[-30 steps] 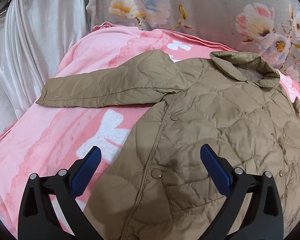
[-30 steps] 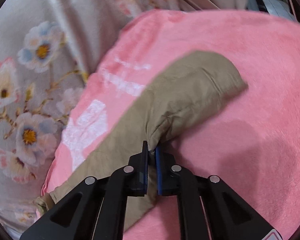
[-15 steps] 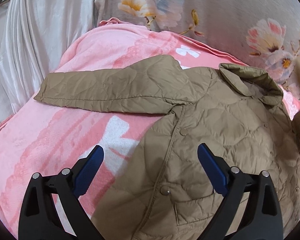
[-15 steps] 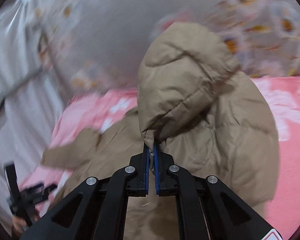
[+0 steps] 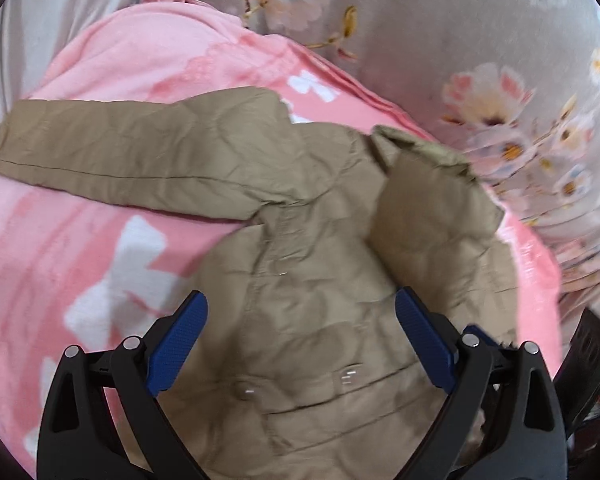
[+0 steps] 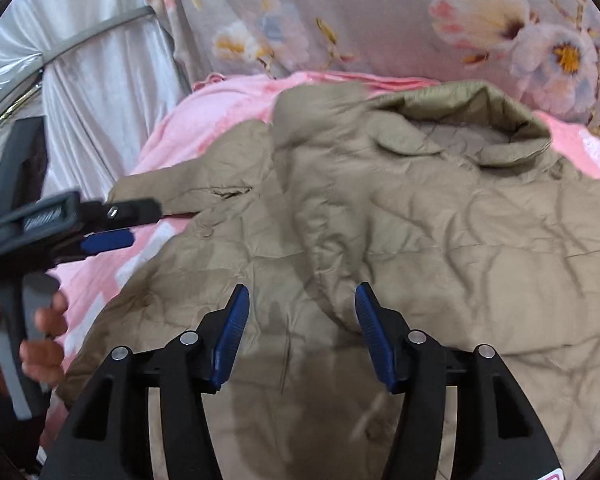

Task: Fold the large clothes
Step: 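Fold the held sleeve across the coat front with the right tool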

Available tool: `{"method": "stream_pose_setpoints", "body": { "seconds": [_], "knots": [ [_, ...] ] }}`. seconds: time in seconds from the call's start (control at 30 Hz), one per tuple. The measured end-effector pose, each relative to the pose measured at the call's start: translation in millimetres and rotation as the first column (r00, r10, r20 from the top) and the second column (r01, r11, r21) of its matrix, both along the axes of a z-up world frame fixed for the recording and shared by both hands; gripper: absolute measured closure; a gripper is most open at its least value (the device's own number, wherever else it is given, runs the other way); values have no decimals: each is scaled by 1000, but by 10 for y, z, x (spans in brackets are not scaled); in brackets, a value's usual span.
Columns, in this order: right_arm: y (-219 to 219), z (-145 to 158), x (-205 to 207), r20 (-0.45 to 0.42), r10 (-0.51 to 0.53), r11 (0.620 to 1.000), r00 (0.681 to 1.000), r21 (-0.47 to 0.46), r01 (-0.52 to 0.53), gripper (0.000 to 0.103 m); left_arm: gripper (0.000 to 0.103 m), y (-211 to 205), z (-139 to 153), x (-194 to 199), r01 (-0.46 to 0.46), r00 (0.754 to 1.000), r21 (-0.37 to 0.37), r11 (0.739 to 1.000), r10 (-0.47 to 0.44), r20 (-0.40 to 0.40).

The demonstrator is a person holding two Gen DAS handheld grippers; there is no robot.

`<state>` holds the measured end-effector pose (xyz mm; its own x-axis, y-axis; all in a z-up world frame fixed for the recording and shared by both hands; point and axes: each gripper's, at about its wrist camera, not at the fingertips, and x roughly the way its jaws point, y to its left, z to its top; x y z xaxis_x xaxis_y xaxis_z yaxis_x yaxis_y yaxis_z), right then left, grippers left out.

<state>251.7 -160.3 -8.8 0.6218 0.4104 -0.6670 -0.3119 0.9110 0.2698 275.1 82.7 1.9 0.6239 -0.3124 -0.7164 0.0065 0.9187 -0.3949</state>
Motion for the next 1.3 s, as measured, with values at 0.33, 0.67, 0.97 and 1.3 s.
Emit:
{"method": "stream_pose_setpoints", "body": {
  "seconds": [0.33, 0.67, 0.97, 1.3],
  "knots": [
    [-858, 145, -193, -5, -222, 970, 975, 102, 222, 48, 9, -111, -130, 59, 39, 995, -100, 994, -48, -90],
    [-2281, -227, -101, -154, -639, 738, 754, 155, 657, 48, 62, -463, -392, 355, 64, 983, -58, 996, -73, -171],
    [-2203, -245, 329, -76, -594, 801, 801, 35, 597, 102, 93, -731, -34, 495, 74, 997, 258, 963, -80, 15],
    [-2207, -309, 301, -110, -634, 774, 766, -80, 629, 99, 89, -894, -564, 551, 90, 996, 417, 904, -85, -30]
  ]
}}
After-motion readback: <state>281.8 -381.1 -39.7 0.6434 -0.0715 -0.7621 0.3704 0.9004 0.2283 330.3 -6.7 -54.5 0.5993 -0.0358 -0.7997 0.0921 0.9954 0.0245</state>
